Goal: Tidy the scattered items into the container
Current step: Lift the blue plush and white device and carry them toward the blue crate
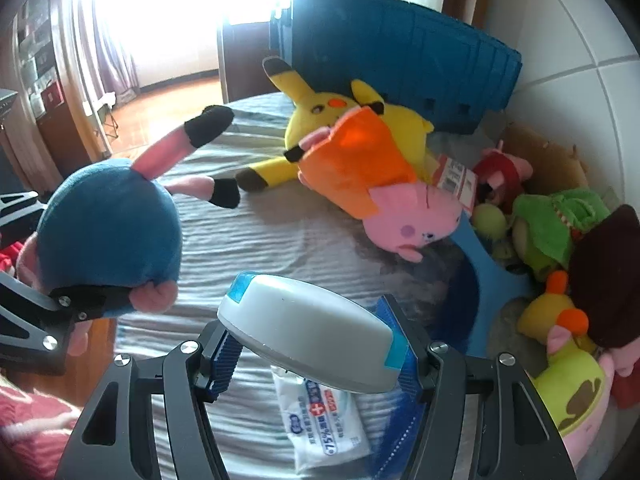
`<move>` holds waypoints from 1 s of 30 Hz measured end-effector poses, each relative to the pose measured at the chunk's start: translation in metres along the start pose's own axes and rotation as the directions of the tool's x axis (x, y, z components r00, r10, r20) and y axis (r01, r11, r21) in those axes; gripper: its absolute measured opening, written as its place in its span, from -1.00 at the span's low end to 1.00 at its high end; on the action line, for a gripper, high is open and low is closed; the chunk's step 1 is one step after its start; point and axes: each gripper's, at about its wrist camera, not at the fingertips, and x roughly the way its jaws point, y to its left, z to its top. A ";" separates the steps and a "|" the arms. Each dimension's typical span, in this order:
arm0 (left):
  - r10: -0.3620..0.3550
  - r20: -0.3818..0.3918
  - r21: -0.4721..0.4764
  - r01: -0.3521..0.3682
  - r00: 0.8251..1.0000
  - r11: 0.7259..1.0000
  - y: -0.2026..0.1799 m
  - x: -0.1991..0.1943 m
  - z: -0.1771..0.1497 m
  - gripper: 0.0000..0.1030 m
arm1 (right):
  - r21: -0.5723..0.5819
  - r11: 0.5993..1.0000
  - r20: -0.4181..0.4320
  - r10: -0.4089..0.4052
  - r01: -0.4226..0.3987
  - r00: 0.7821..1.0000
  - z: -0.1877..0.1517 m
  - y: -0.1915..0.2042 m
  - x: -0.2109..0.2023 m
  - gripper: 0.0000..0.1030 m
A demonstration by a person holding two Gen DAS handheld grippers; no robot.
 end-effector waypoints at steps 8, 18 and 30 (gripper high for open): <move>-0.004 0.037 -0.005 0.004 0.999 1.000 0.012 -0.014 0.002 0.54 | -0.013 1.000 0.021 0.002 -0.001 1.000 0.009 0.018 -0.012 0.24; -0.030 0.097 -0.008 0.031 0.995 0.999 0.046 -0.029 0.011 0.54 | -0.019 1.000 0.049 -0.010 0.011 0.999 0.031 0.048 -0.022 0.24; -0.075 0.172 0.015 0.074 0.982 0.997 0.139 -0.043 0.020 0.54 | 0.003 0.999 0.065 -0.055 0.055 0.996 0.079 0.120 -0.016 0.24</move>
